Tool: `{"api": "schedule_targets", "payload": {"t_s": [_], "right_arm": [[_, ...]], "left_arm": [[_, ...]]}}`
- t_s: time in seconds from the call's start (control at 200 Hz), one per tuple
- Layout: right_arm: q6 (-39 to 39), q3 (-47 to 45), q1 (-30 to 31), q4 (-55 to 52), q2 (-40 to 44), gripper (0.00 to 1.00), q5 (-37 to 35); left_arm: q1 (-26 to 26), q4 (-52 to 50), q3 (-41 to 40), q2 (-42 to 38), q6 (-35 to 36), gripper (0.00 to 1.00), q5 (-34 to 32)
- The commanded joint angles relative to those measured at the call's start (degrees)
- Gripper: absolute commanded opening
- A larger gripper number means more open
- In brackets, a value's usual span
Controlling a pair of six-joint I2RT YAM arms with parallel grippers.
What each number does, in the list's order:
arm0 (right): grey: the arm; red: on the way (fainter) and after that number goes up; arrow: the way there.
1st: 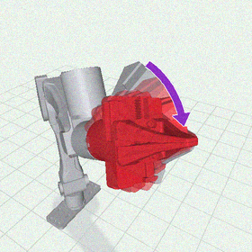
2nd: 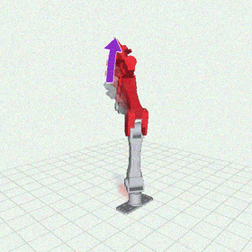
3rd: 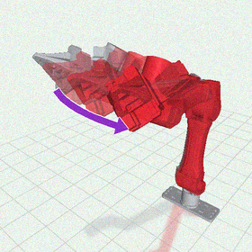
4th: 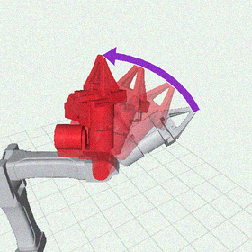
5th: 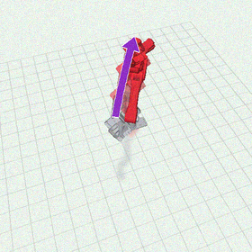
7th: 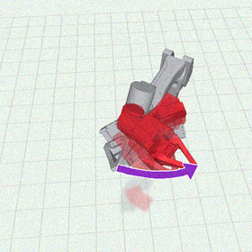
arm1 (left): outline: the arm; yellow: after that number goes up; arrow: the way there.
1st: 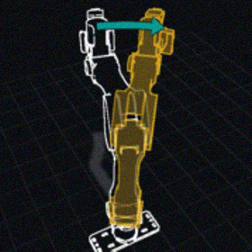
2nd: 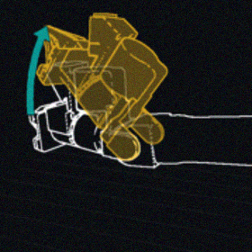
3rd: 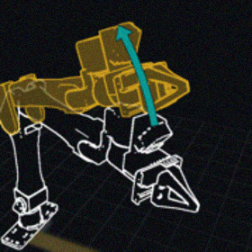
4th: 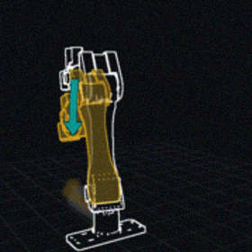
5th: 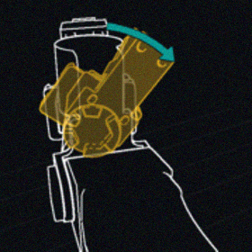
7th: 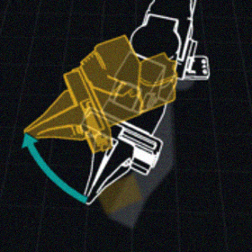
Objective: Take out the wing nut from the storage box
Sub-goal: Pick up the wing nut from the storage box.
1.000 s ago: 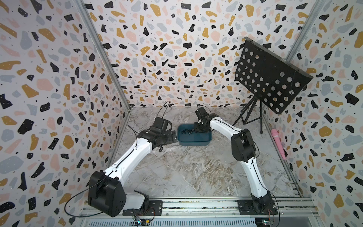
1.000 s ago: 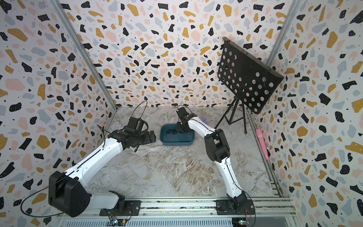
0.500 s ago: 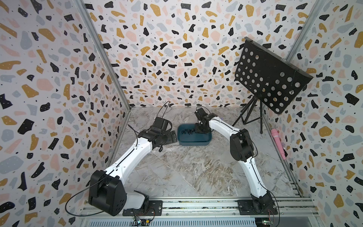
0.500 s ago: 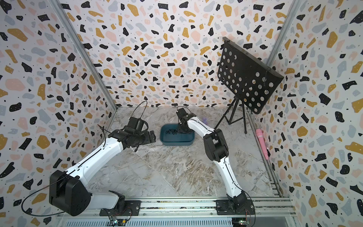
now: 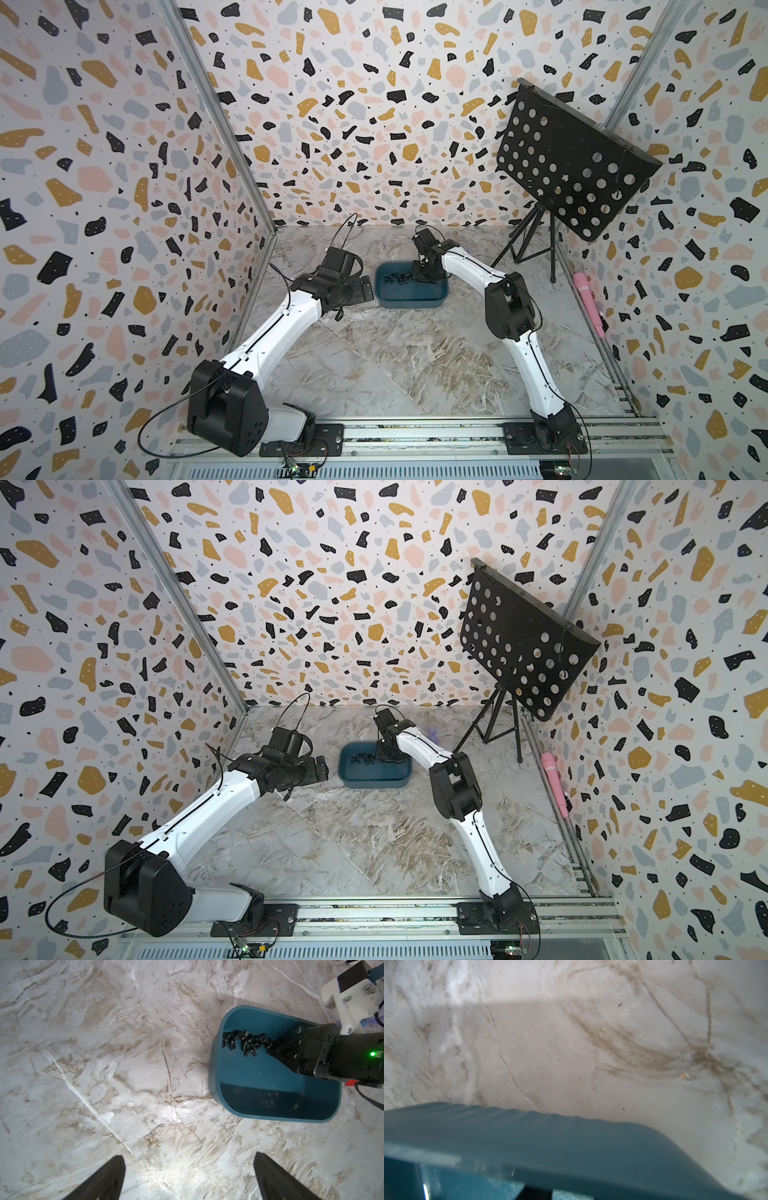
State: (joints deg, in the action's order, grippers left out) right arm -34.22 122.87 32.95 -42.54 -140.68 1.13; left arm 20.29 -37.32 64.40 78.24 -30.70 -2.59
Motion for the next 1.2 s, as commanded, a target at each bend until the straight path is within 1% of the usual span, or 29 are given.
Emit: {"api": "schedule_targets", "payload": {"t_s": [0.0, 0.04, 0.11, 0.15, 0.2, 0.26, 0.32, 0.556, 0.701, 0.856, 0.966, 1.081, 1.116, 1.161, 1.196], "right_arm": [[-0.4, 0.5, -0.2, -0.4, 0.5, 0.27, 0.0], [-0.1, 0.3, -0.1, -0.3, 0.9, 0.20, -0.2], [0.6, 0.2, -0.1, -0.2, 1.5, 0.14, -0.5], [0.9, -0.2, -0.2, 0.1, 2.2, 0.08, -0.5], [1.2, -1.1, -0.1, 0.7, 3.2, 0.04, -0.4], [1.3, -2.6, -0.2, 1.6, 4.7, 0.03, -0.3], [1.4, -4.5, -0.2, 2.8, 6.6, 0.01, 0.2], [2.6, -14.6, -0.2, 7.5, 16.3, 0.00, 2.8], [3.7, -20.8, -0.2, 9.8, 22.6, 0.00, 4.9], [4.9, -27.1, -0.1, 12.4, 29.0, 0.00, 8.3], [5.6, -32.1, 0.2, 14.3, 33.9, 0.00, 11.6], [6.1, -36.7, 0.7, 15.2, 38.2, 0.00, 14.1], [6.3, -37.7, 1.0, 15.1, 39.1, 0.00, 14.9], [6.4, -38.7, 1.2, 15.0, 40.2, 0.00, 16.2], [6.3, -39.5, 1.4, 15.0, 40.7, 0.00, 17.5]], "left_arm": [[-0.4, 0.0, 1.1, 0.1, 0.6, 1.00, -0.5], [-0.5, 0.0, 1.1, 0.1, 0.7, 1.00, -0.5], [-0.5, 0.0, 1.2, 0.1, 0.6, 1.00, -0.4], [-0.4, 0.0, 1.2, 0.2, 0.6, 1.00, -0.3], [-0.5, 0.0, 1.3, 0.2, 0.5, 1.00, -0.3], [-0.4, 0.0, 1.2, 0.2, 0.5, 1.00, -0.3], [-0.5, 0.0, 1.3, 0.2, 0.3, 1.00, -0.5], [-0.6, 0.0, 1.6, 0.1, 0.3, 1.00, 0.5], [-0.5, 0.0, 1.9, 0.1, 0.2, 0.98, 2.5], [-0.6, 0.8, 2.3, 0.1, 0.4, 0.93, 6.3], [-0.6, 3.0, 1.8, -0.6, -0.4, 0.88, 10.3], [-0.6, 8.0, 0.2, -0.8, -1.3, 0.76, 16.9], [-0.5, 9.5, -0.3, -0.7, -1.5, 0.73, 19.0], [-0.5, 11.9, -1.0, -0.3, -1.3, 0.67, 21.9], [-0.2, 13.3, -1.3, -0.2, -1.2, 0.64, 23.3]]}}
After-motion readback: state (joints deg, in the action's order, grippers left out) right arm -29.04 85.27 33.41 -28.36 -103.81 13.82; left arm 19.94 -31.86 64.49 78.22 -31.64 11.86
